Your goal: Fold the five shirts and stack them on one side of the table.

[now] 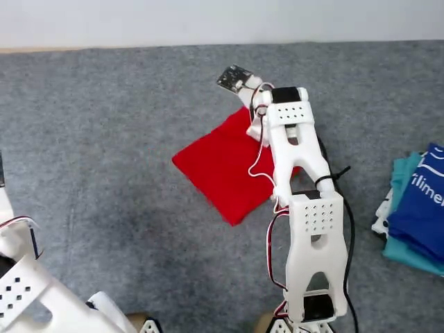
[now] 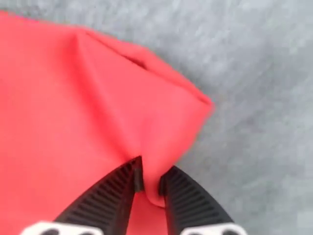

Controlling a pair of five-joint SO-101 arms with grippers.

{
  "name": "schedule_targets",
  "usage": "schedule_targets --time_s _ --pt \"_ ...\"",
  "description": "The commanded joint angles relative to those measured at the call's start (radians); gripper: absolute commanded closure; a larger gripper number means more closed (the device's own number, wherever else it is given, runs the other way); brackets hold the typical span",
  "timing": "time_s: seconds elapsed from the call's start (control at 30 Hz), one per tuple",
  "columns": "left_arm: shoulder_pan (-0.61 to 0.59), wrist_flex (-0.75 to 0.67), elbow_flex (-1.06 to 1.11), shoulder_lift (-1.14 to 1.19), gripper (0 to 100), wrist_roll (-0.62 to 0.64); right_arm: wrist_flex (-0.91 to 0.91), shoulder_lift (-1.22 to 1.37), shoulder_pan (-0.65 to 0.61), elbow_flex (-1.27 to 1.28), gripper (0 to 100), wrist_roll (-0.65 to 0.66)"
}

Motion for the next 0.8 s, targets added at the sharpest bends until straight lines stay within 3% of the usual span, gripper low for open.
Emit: schedule_targets --time_s 0.0,0.13,0.33,0.5,0.63,0.77 --pt "-0.002 -0.014 -0.008 -0.014 100 -0.011 -0.079 -0.054 0.012 -0.086 98.8 0.074" --pt "-0.002 -0.015 -0.007 -0.008 100 -0.011 -0.119 -0.051 0.005 -0.103 92.5 0.044" --pt "0.000 -0.018 -0.005 -0.008 100 -0.011 -0.113 -0.050 0.022 -0.160 75.8 -0.287" --pt "0.002 -0.018 -0.005 -0.006 100 -0.011 -0.113 -0.054 0.015 -0.163 75.2 -0.491" --pt "0.002 -0.018 -0.004 -0.006 100 -0.011 -0.036 -0.088 0.013 -0.212 75.2 -0.732" --pt "0.002 -0.028 0.015 -0.006 100 -0.011 0.042 -0.104 -0.019 -0.255 75.2 -1.088"
